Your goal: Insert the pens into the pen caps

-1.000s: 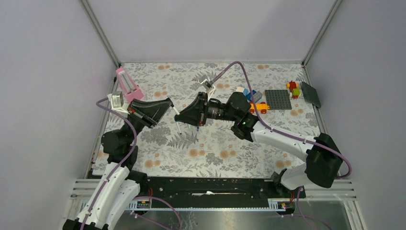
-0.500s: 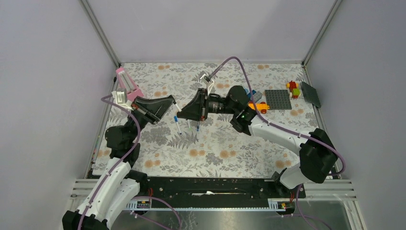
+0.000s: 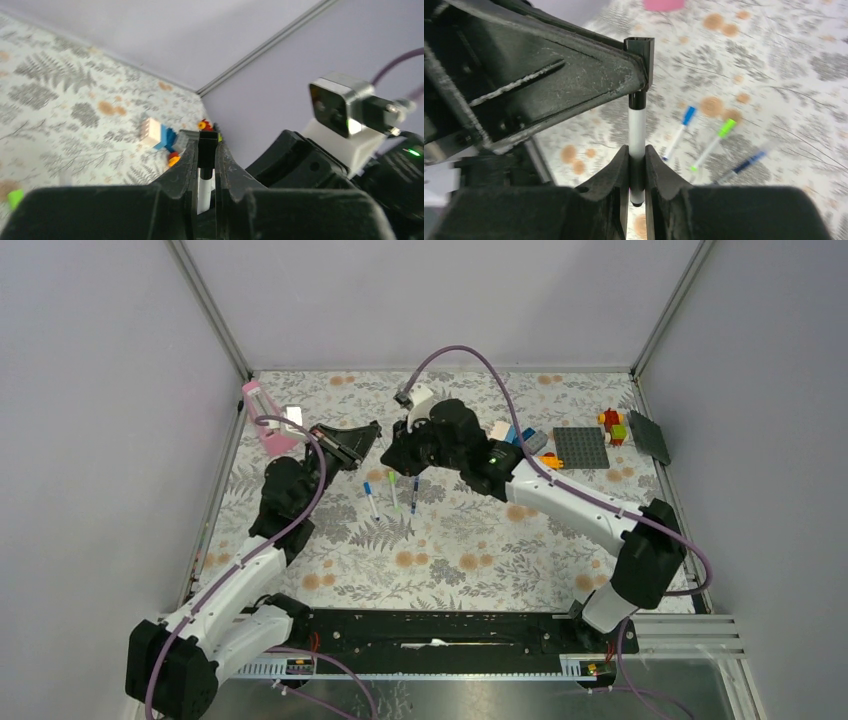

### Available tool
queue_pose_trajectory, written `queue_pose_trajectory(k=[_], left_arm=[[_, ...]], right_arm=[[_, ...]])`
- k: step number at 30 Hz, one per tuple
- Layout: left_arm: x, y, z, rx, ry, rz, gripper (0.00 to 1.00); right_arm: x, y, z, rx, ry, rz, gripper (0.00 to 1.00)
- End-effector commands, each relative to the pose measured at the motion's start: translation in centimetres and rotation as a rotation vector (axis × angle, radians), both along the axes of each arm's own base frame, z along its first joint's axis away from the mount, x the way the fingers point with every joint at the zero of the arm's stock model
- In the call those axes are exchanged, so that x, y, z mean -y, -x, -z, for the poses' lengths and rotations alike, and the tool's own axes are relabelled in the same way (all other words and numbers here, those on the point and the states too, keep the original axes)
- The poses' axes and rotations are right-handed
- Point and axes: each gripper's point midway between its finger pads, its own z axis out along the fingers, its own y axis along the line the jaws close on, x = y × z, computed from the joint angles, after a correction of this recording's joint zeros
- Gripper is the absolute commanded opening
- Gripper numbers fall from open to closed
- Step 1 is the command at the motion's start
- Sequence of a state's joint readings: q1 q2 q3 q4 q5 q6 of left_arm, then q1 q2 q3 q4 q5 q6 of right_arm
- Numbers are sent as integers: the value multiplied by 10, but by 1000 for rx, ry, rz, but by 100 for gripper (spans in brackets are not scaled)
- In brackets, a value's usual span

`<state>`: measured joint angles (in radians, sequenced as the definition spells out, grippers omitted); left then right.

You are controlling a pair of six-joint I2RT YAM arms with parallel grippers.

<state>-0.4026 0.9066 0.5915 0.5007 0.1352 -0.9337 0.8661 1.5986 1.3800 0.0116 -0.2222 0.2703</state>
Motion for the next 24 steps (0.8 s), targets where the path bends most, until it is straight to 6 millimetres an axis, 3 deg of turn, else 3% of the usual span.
queue_pose_trajectory(k=[1, 6, 11, 24], left_arm=[[53, 41, 59, -209, -133, 269, 0], [55, 40, 65, -232, -142, 266, 0], [54, 45, 60, -195, -145, 280, 0], [59, 89, 38, 12, -92, 443, 0]], right_arm=[[2, -54, -72, 302, -34, 266, 0], [3, -51, -68, 304, -34, 266, 0], [2, -33, -84, 308, -118, 177, 0], [11, 62, -148, 281, -469, -396, 0]])
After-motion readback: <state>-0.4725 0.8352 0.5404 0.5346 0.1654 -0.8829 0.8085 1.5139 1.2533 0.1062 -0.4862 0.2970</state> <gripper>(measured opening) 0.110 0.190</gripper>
